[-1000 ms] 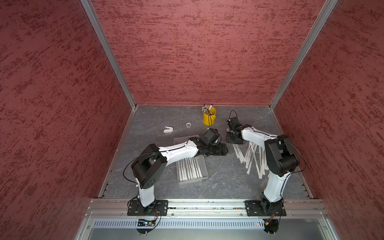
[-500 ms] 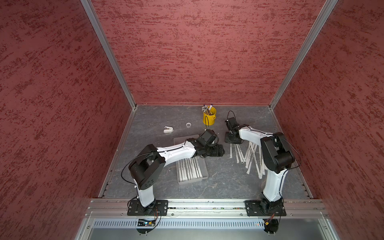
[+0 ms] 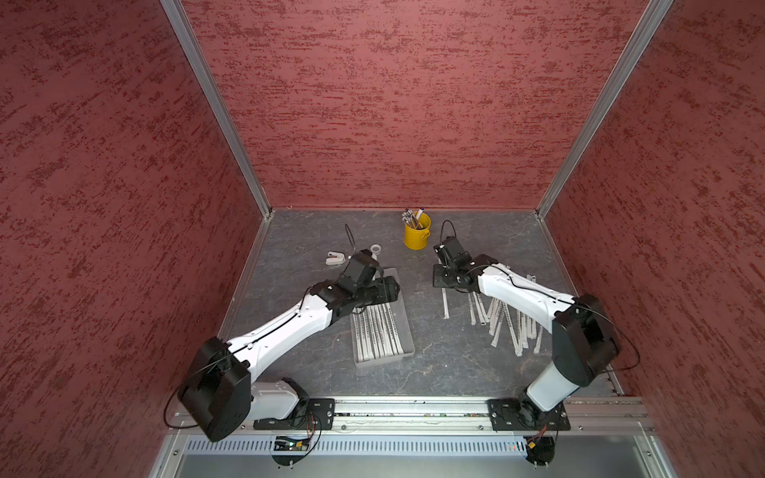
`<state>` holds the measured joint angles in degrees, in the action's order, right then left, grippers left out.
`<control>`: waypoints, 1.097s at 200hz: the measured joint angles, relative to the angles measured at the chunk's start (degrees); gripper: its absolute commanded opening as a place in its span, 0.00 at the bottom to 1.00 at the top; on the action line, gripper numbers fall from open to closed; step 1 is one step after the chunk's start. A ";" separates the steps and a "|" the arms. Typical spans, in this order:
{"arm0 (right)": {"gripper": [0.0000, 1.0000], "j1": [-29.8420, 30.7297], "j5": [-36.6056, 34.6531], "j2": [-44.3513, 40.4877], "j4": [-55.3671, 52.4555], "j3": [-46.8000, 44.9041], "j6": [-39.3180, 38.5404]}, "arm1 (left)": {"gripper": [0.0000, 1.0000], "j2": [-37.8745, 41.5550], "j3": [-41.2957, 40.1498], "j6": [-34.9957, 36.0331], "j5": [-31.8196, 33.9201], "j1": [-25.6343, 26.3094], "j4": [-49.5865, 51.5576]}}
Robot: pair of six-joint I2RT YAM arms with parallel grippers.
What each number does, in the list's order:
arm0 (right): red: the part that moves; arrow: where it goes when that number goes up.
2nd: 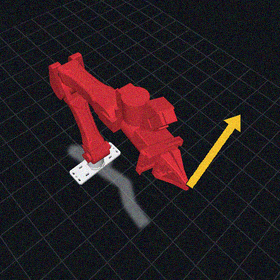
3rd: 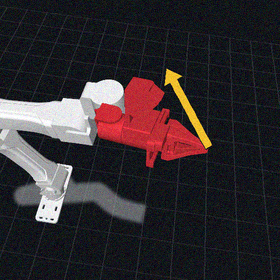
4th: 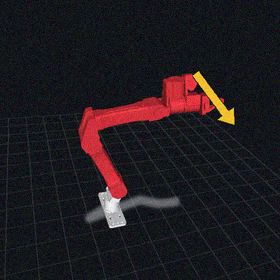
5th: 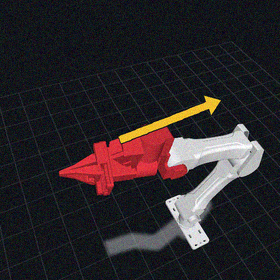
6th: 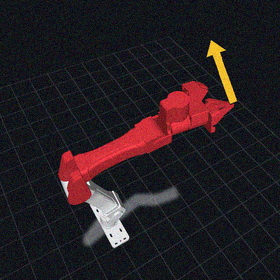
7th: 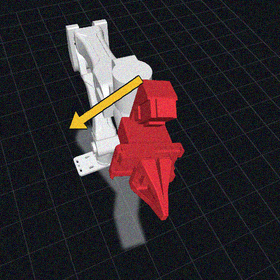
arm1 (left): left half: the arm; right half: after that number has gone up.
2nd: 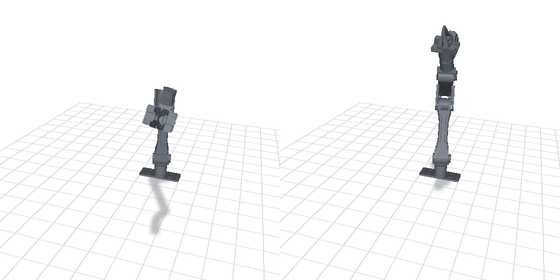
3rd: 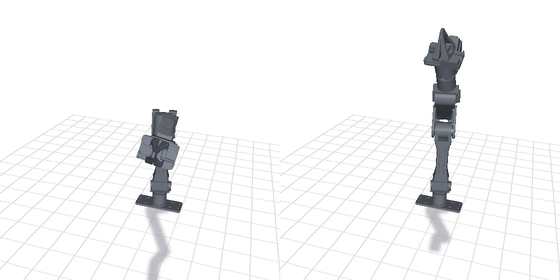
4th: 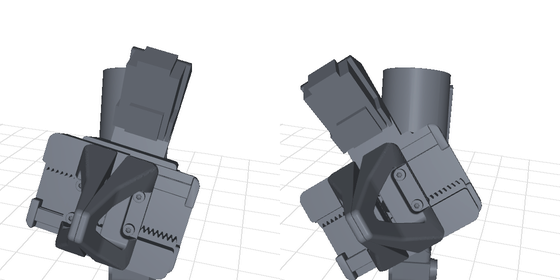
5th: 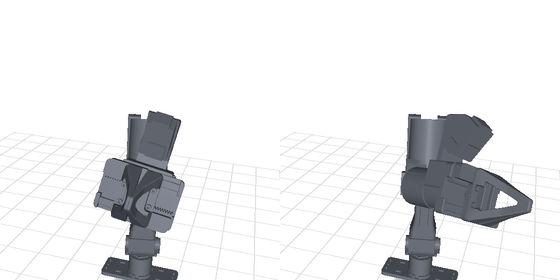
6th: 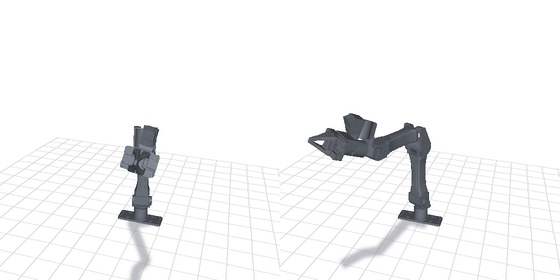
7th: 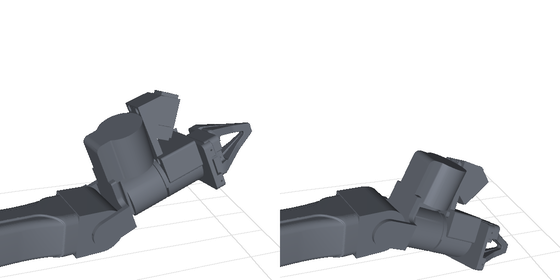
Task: Put the straws into the storage box
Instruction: Pick up the straw from the center of the board, then place the straw in the storage box.
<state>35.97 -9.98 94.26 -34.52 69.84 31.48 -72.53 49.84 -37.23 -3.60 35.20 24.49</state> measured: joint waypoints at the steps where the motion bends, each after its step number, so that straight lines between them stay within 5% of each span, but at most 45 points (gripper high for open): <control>1: 0.04 0.50 -0.04 0.00 -0.13 0.17 0.22 | 0.86 0.39 -0.37 0.02 0.09 -0.26 0.07; 59: 0.04 18.16 -1.55 10.51 -1.22 14.45 5.16 | 0.86 10.56 -11.85 -0.37 0.76 -7.82 4.26; 121: 0.03 18.69 -3.30 22.60 -3.26 16.15 5.81 | 0.86 9.05 -12.79 -0.22 -1.44 -9.60 3.32; 219: 0.13 17.77 -2.86 24.24 -4.42 16.15 8.79 | 0.86 6.43 -12.68 0.52 -3.52 -10.19 1.40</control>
<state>53.74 -12.84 118.50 -38.94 86.00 40.27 -66.11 37.17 -36.71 -7.11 25.02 25.89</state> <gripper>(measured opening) 0.114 0.857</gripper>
